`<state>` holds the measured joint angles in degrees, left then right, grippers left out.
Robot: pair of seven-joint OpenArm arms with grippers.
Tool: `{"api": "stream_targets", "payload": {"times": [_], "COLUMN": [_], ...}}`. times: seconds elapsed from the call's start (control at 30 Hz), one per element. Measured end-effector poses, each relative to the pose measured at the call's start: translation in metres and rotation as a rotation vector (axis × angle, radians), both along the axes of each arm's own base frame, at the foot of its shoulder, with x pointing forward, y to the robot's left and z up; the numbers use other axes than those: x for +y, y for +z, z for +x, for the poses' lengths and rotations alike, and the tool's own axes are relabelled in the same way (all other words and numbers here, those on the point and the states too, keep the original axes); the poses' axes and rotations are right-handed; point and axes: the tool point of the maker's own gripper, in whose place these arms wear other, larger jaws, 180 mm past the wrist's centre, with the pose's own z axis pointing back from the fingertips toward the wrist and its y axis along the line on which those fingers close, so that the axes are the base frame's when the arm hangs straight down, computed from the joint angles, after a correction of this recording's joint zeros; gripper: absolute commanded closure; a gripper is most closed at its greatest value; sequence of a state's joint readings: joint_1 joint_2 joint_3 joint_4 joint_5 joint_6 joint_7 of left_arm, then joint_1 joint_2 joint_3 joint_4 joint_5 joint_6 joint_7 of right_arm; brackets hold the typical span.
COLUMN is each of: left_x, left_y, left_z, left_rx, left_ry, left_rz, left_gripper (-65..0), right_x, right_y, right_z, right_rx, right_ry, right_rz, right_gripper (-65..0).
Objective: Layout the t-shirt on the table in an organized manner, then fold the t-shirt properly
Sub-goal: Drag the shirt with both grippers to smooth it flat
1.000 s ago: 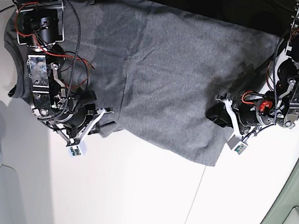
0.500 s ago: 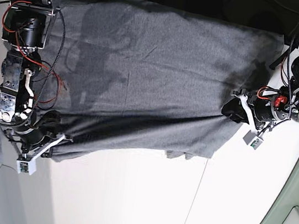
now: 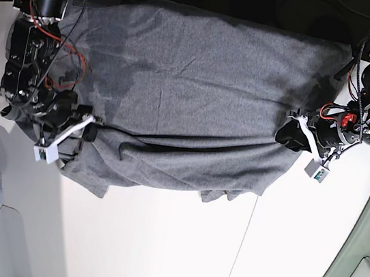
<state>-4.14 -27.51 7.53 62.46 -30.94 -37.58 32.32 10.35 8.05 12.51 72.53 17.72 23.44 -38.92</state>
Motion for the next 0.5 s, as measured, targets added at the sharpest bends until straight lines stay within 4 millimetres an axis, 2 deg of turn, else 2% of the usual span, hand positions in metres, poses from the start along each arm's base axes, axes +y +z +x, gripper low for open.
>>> {"api": "stream_targets", "payload": {"times": [0.1, 0.23, 0.3, 0.4, 0.5], "left_x": [-0.001, -0.002, -0.002, 0.000, 0.000], "left_y": [0.000, 0.000, 0.000, 0.001, 0.004], "left_z": [0.000, -0.002, -0.002, -0.002, -0.003], "left_rx": [0.002, 0.019, 0.023, 0.026, 0.038], "left_ry": [0.002, 0.007, 0.005, 0.010, 0.008], "left_rz": [-0.005, -0.016, -0.014, -0.019, -0.028], "left_gripper": [-26.4, -26.4, -26.4, -26.4, -26.4], "right_x": [0.001, -0.005, -0.012, -0.021, -0.033], "right_y": [-0.017, -0.014, -0.004, 0.023, 0.041], "right_z": [-0.023, -0.028, -0.023, -0.002, 0.020], "right_rx": [0.025, -0.019, -0.050, -0.155, -0.207], "right_ry": [-0.012, -0.046, -0.073, -0.115, -0.154], "right_rz": [0.016, 0.024, 0.039, 0.058, 0.039], "right_gripper": [-25.9, -25.9, -25.9, -25.9, -25.9]}}
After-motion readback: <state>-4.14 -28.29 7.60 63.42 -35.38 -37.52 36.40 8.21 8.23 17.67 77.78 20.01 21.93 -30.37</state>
